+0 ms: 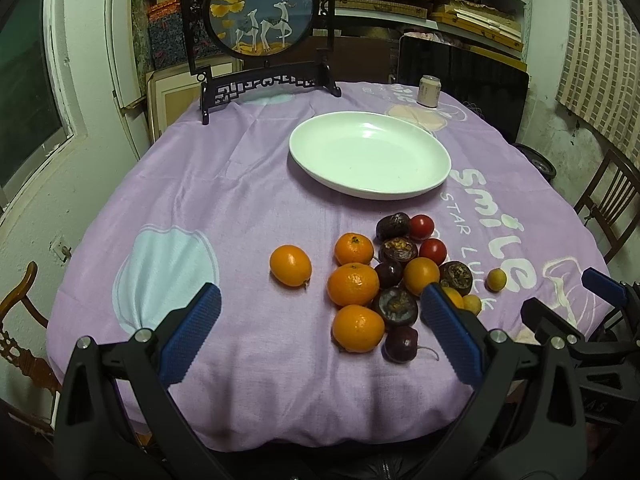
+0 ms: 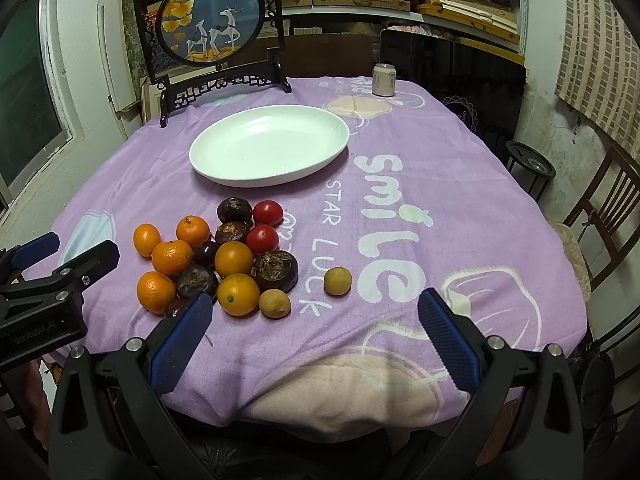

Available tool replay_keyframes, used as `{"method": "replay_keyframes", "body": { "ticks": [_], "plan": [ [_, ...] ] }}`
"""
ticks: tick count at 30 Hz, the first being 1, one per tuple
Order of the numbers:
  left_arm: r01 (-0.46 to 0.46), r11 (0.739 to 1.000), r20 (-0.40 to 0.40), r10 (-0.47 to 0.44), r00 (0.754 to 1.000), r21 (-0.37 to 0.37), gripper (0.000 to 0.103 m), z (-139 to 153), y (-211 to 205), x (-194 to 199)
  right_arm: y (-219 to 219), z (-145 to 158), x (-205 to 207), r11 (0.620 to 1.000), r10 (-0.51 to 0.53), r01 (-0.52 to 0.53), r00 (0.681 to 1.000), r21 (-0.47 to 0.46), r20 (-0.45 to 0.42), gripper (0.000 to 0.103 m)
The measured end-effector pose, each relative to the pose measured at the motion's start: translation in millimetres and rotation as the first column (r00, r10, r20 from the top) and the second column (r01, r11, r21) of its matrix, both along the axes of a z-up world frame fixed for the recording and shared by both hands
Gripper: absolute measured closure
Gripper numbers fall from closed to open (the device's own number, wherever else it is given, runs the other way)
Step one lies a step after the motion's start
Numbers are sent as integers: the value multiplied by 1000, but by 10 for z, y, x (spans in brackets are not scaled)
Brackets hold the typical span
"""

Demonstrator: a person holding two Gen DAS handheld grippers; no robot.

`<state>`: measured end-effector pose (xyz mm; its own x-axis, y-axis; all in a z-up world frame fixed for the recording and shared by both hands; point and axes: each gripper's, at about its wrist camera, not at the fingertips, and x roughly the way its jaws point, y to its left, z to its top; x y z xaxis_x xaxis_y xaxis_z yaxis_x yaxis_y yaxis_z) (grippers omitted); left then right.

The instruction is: Organize fruits

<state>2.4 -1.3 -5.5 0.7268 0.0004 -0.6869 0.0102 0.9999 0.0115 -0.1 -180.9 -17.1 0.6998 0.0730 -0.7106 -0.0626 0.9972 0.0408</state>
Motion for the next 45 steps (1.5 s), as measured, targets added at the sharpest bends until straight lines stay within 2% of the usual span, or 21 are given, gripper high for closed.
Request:
{"method": "replay_keyframes", "body": {
  "ticks": [45],
  "plan": [
    [3,1000,-40,-3,999,-8,2,-149,-1,109,24,-156,78,1000,13,-13,999,8,-43,1]
  ]
}}
